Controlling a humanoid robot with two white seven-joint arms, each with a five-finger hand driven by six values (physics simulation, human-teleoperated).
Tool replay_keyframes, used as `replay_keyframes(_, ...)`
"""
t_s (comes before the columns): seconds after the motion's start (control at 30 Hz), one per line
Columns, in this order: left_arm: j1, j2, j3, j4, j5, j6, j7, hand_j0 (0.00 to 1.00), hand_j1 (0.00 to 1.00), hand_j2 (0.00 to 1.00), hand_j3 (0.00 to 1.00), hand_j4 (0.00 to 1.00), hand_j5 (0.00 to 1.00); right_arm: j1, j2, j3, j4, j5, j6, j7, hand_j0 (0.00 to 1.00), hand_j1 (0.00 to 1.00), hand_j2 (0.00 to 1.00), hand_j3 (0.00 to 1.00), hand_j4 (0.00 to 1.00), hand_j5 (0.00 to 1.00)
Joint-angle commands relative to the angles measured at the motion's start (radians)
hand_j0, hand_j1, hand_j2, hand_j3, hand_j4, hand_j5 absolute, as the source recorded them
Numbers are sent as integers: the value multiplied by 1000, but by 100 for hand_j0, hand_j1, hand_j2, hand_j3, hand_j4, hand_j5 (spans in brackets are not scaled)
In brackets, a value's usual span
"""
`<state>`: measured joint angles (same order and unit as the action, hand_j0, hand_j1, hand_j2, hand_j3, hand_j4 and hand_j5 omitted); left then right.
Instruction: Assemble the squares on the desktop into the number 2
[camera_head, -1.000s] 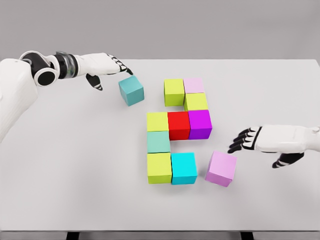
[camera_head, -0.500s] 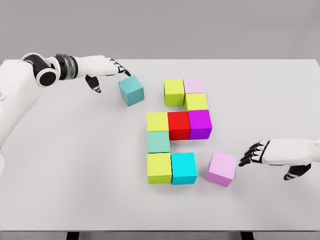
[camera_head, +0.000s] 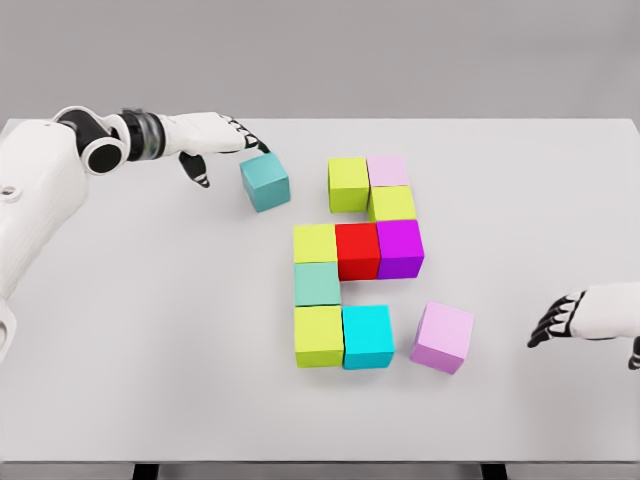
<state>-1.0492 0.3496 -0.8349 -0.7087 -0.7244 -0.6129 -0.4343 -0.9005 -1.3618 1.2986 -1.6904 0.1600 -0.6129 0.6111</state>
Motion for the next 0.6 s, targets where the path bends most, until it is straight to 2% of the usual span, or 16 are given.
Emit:
replay_keyframes(0.0, 0, -6, 2, -2, 5, 2, 0, 96, 96, 96, 96, 96, 96, -3, 15, 62, 0, -5, 2, 0, 99, 99, 99, 99, 99, 99)
replay_keyframes(0.07, 0, -6, 2, -3, 5, 2, 0, 96, 96, 96, 96, 96, 96, -69, 29, 140, 6, -7, 2, 0, 99, 99, 99, 99, 99, 99)
replay_keyframes(0.17, 0, -17, 2, -5, 5, 2, -20, 96, 96, 96, 96, 96, 96, -100, 30, 163, 6, -7, 2, 0, 99, 99, 99, 99, 99, 99)
replay_keyframes(0.4, 0, -27, 2, -5, 3, 2, -21, 96, 96, 96, 96, 96, 96, -100, 73, 163, 31, -7, 2, 0, 99, 99, 99, 99, 99, 99)
replay_keyframes(0.5, 0, -32, 3, -3, 3, 2, -21, 96, 96, 96, 96, 96, 96, -110, 61, 151, 23, -13, 2, 0, 99, 99, 99, 99, 99, 99)
replay_keyframes(0.57, 0, -32, 7, 0, 5, 2, -21, 96, 96, 96, 96, 96, 96, -116, 18, 148, -38, -13, 2, 0, 99, 99, 99, 99, 99, 99)
